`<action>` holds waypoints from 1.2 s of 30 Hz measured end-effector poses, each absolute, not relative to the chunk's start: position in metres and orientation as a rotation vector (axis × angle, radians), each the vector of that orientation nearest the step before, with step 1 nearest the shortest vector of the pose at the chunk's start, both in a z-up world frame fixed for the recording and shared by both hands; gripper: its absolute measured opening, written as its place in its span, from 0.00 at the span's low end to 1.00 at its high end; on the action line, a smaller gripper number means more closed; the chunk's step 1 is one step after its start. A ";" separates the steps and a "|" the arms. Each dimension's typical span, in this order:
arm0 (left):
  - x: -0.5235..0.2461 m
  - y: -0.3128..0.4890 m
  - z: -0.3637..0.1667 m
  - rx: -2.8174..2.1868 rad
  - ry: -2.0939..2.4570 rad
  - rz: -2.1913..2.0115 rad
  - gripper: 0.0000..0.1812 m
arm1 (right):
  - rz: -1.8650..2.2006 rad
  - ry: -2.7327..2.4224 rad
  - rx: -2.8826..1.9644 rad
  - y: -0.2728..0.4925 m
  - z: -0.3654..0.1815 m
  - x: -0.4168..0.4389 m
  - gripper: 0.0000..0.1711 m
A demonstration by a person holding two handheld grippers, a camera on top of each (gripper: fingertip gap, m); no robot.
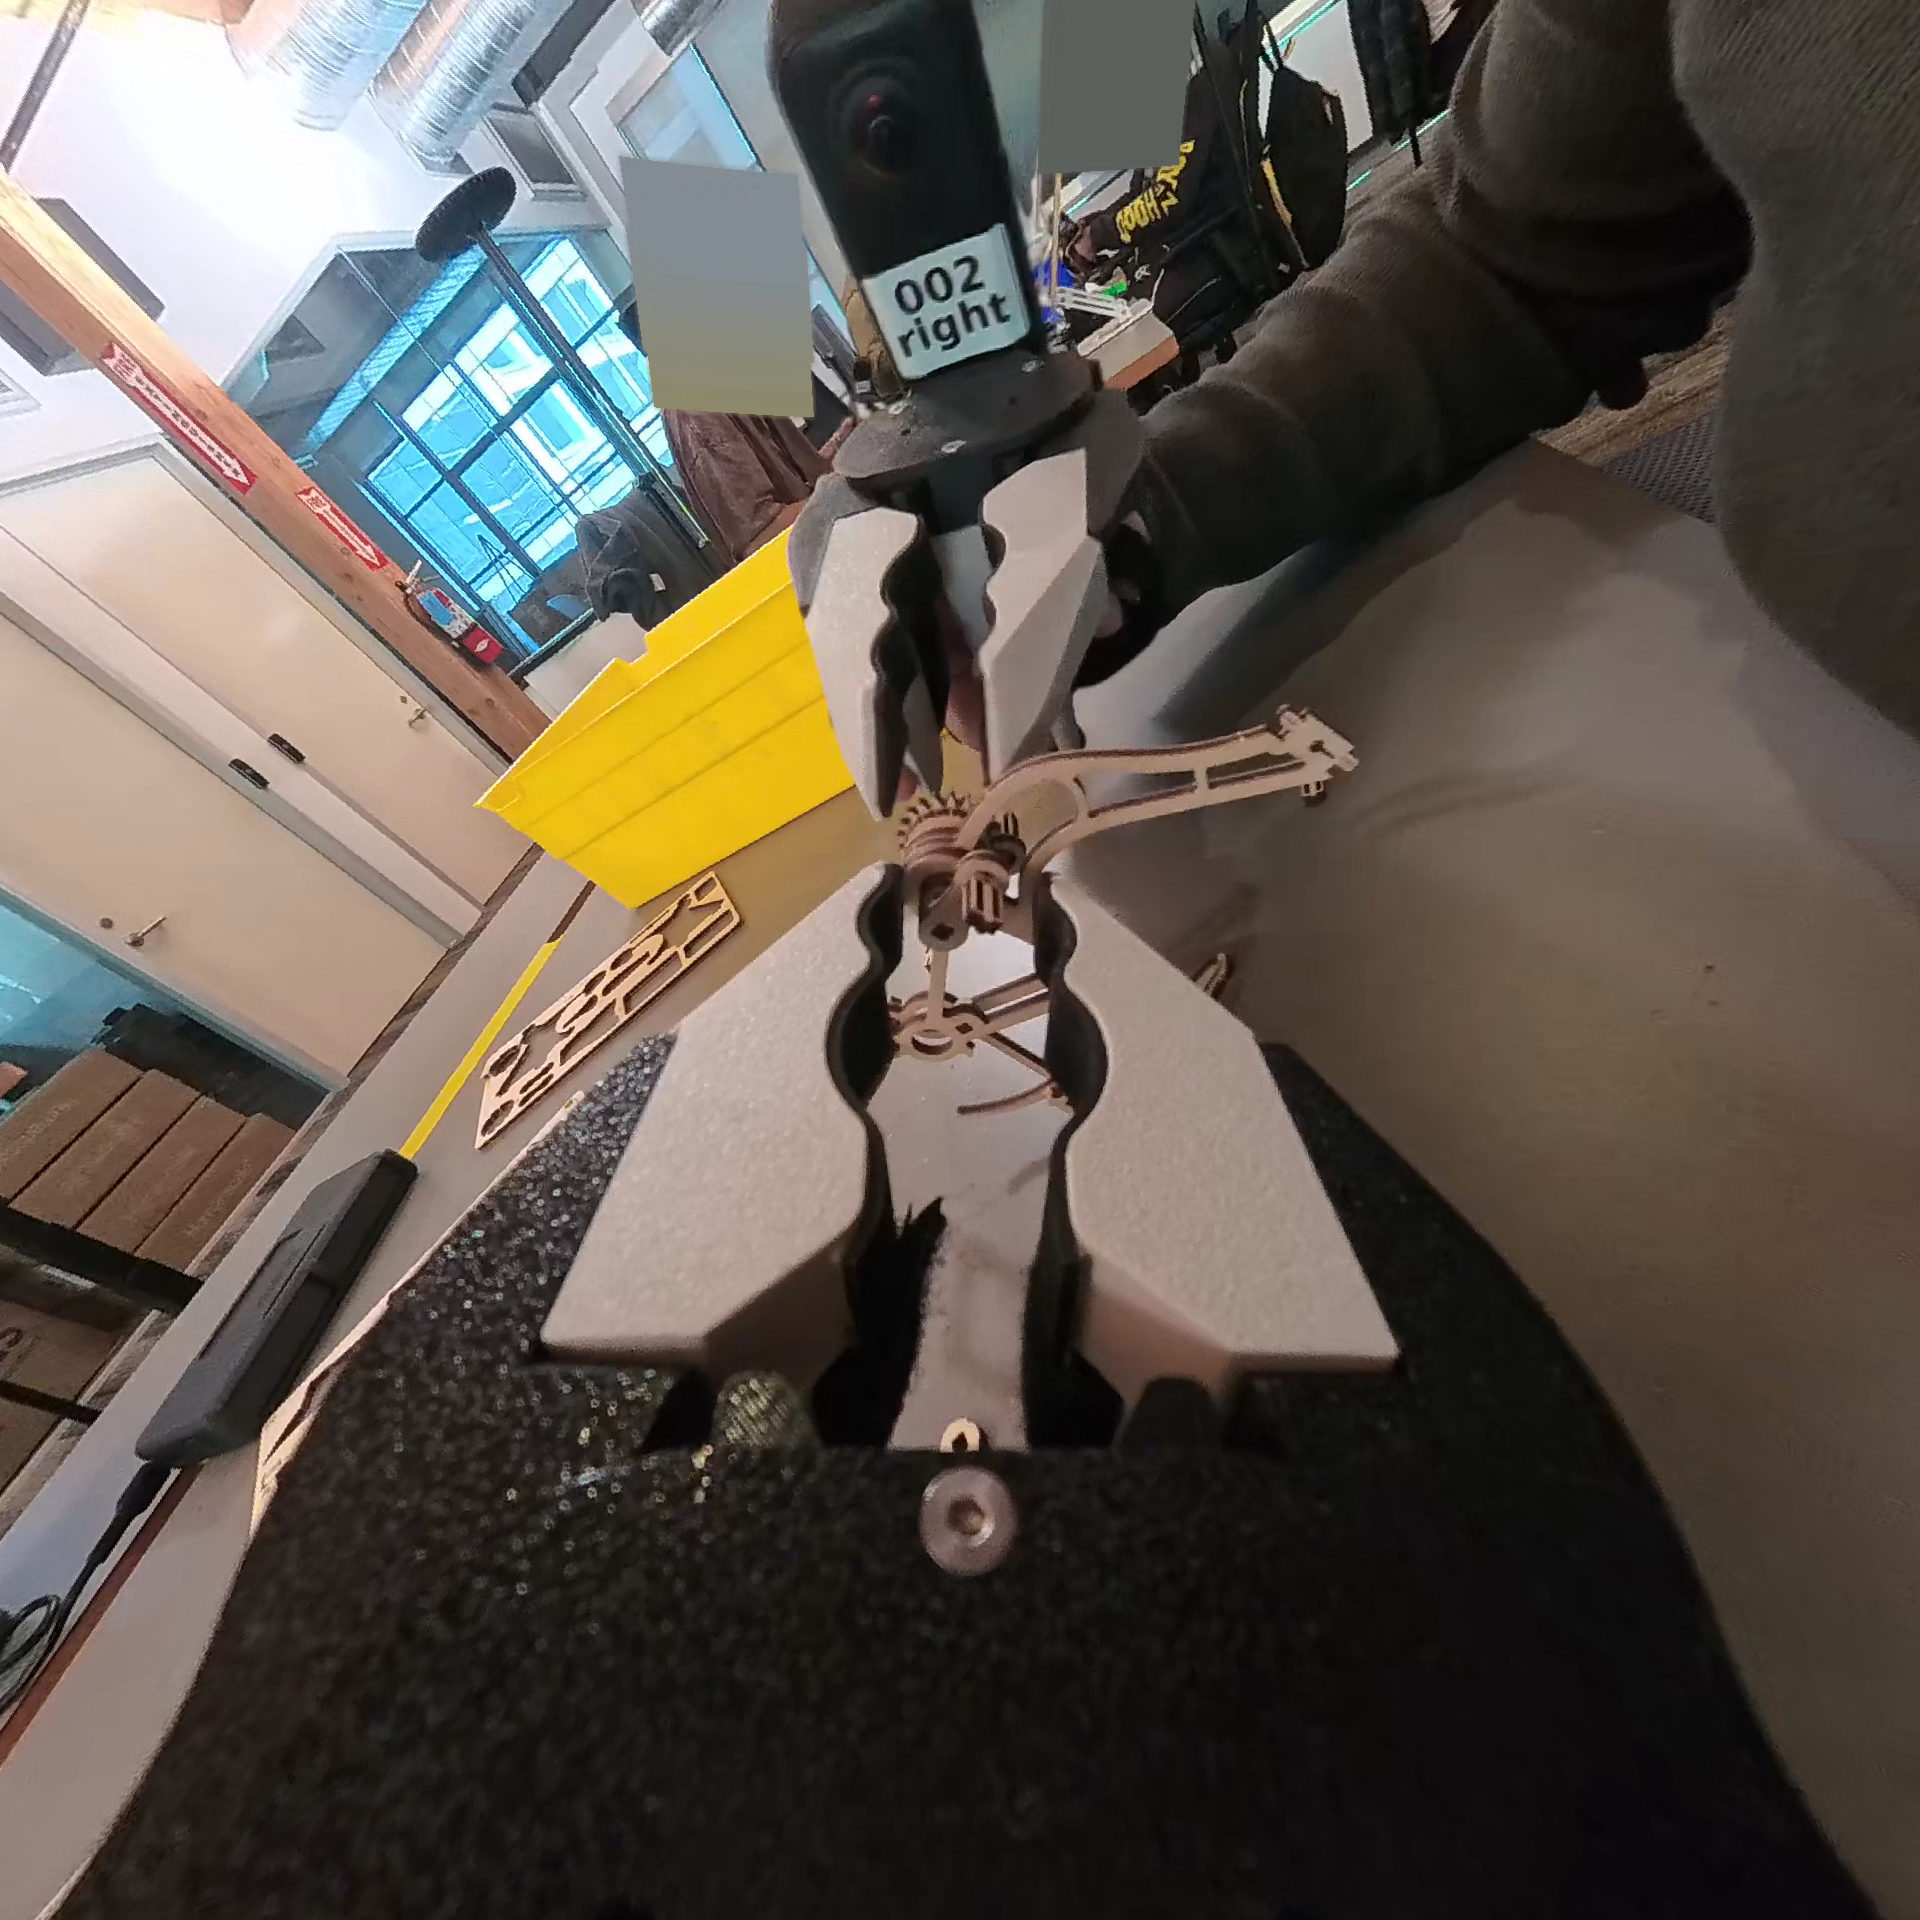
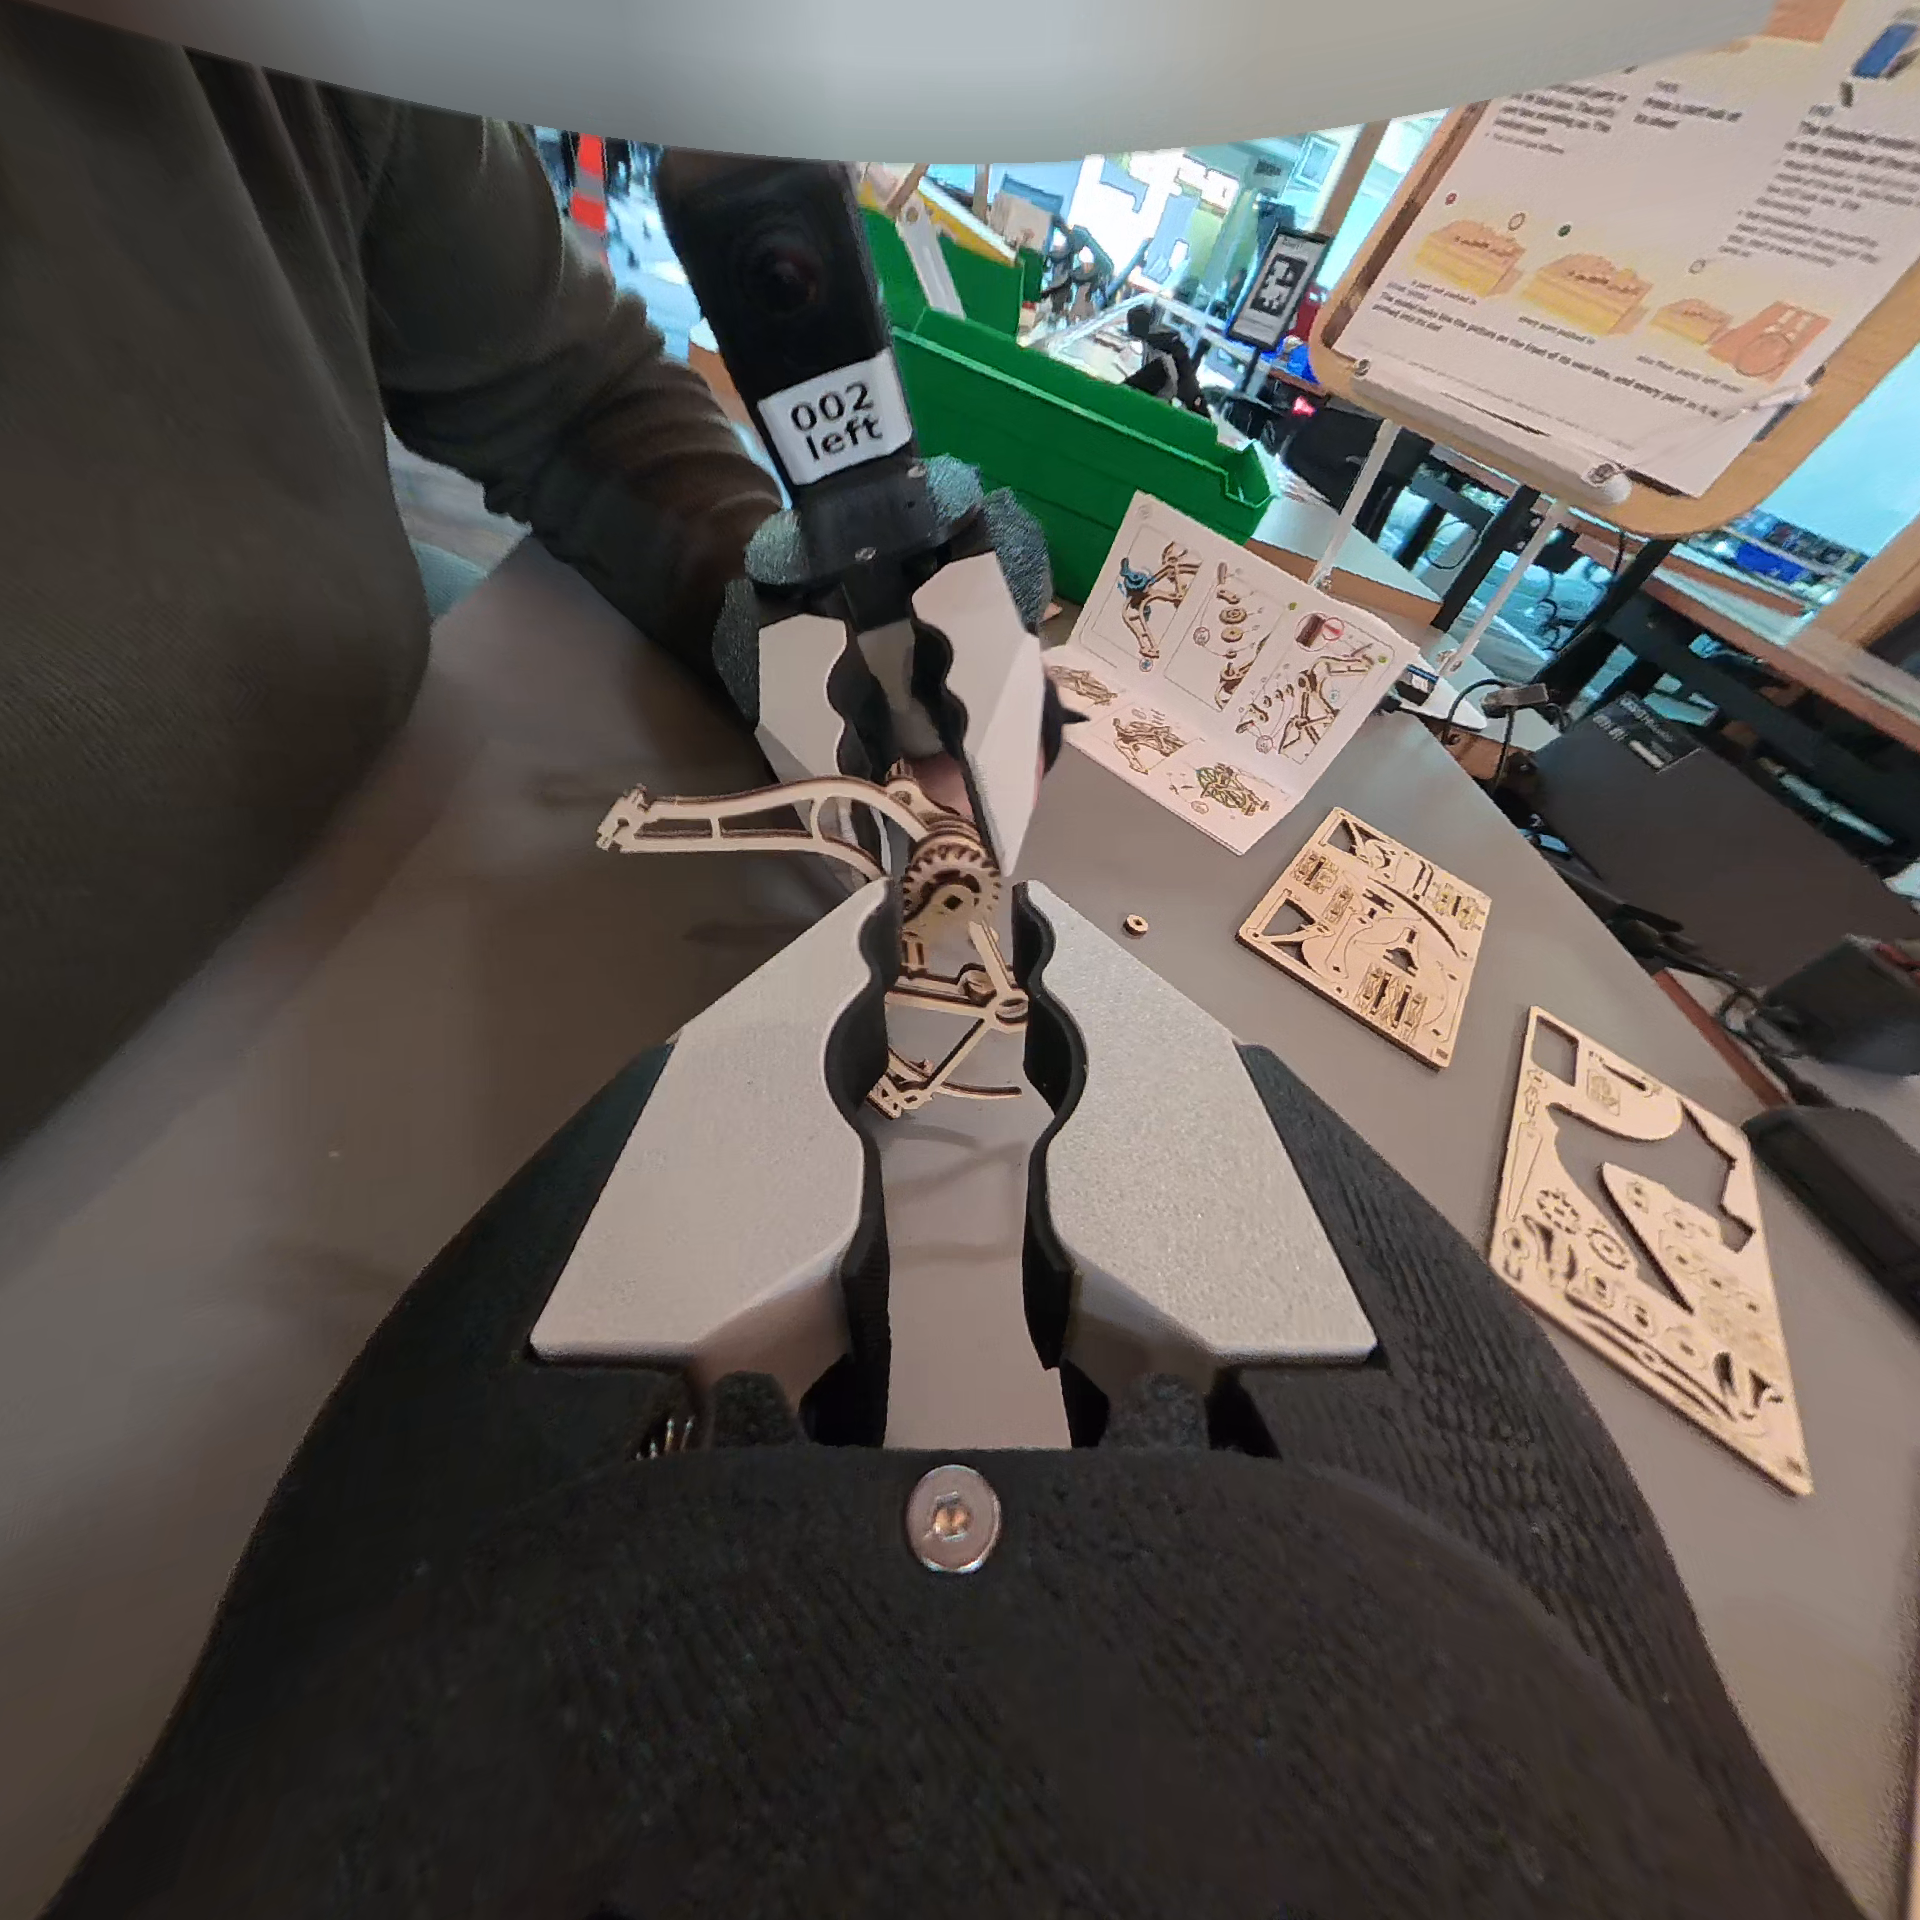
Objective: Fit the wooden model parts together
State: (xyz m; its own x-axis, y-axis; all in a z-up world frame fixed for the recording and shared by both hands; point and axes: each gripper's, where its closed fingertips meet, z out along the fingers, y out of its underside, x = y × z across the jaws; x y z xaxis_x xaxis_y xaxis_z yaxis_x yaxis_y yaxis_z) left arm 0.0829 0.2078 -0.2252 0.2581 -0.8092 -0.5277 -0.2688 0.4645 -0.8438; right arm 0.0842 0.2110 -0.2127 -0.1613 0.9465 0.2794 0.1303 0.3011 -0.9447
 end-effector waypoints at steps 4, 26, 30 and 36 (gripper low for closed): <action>0.084 0.208 -0.225 -1.076 1.305 -0.485 0.12 | 1.063 -1.541 -1.071 0.213 -0.215 0.085 0.07; 0.086 0.208 -0.228 -1.084 1.319 -0.422 0.12 | 1.128 -1.514 -1.107 0.208 -0.221 0.081 0.03; 0.085 0.208 -0.228 -1.080 1.316 -0.403 0.12 | 1.120 -1.507 -1.109 0.208 -0.221 0.080 0.03; 0.084 0.207 -0.221 -1.056 1.282 -0.404 0.12 | 1.102 -1.492 -1.083 0.206 -0.213 0.079 0.03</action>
